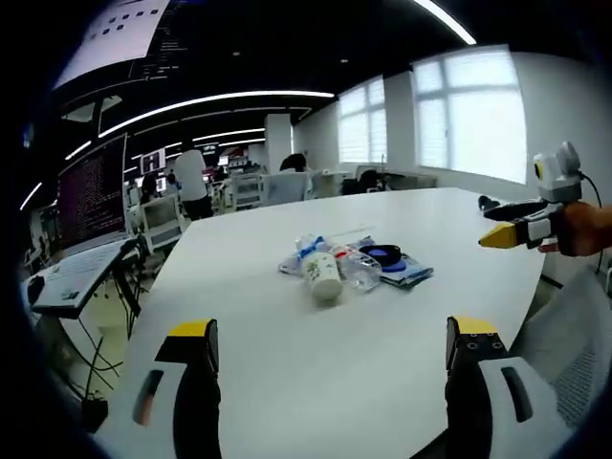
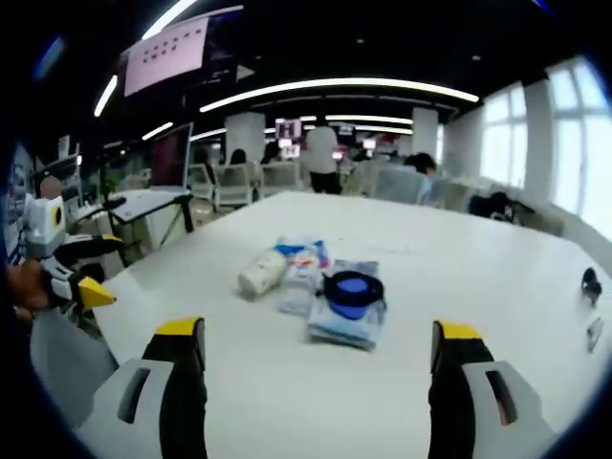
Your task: Arrange the tabletop items into an orderly group along one side of the table until the central work area is clear of visible clutter.
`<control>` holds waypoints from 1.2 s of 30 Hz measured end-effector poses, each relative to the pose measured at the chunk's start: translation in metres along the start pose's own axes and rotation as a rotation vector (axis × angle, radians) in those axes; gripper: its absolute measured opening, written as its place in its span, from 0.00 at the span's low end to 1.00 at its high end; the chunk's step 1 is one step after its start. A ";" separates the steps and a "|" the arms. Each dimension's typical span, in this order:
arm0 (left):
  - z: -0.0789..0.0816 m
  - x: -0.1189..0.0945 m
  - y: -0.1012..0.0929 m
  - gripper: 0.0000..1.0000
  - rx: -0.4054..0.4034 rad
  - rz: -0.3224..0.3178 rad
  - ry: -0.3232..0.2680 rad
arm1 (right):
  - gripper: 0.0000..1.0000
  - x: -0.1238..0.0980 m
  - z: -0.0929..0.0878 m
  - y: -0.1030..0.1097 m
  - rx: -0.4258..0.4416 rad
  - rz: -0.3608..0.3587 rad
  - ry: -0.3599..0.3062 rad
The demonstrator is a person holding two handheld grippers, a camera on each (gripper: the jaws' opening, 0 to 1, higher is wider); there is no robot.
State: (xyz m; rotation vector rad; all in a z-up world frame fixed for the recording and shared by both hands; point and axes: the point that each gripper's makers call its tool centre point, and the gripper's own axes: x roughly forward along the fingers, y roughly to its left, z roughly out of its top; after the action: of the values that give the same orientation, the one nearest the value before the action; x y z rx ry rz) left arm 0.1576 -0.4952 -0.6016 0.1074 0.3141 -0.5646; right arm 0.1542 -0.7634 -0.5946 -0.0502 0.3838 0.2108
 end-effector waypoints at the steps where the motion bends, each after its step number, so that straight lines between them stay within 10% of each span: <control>1: 0.000 0.000 0.001 1.00 0.000 0.003 0.000 | 0.96 0.004 0.001 -0.001 0.002 0.002 0.003; 12: 0.000 0.001 0.001 1.00 0.000 0.006 -0.001 | 0.95 0.025 0.018 -0.001 0.021 0.023 -0.031; 36: 0.002 0.003 0.007 1.00 0.014 0.012 0.003 | 0.95 -0.009 -0.010 0.006 0.045 0.013 -0.027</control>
State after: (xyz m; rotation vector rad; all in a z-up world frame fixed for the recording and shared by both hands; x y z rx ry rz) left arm 0.1646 -0.4910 -0.6010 0.1234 0.3120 -0.5550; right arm 0.1406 -0.7607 -0.6006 -0.0008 0.3621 0.2157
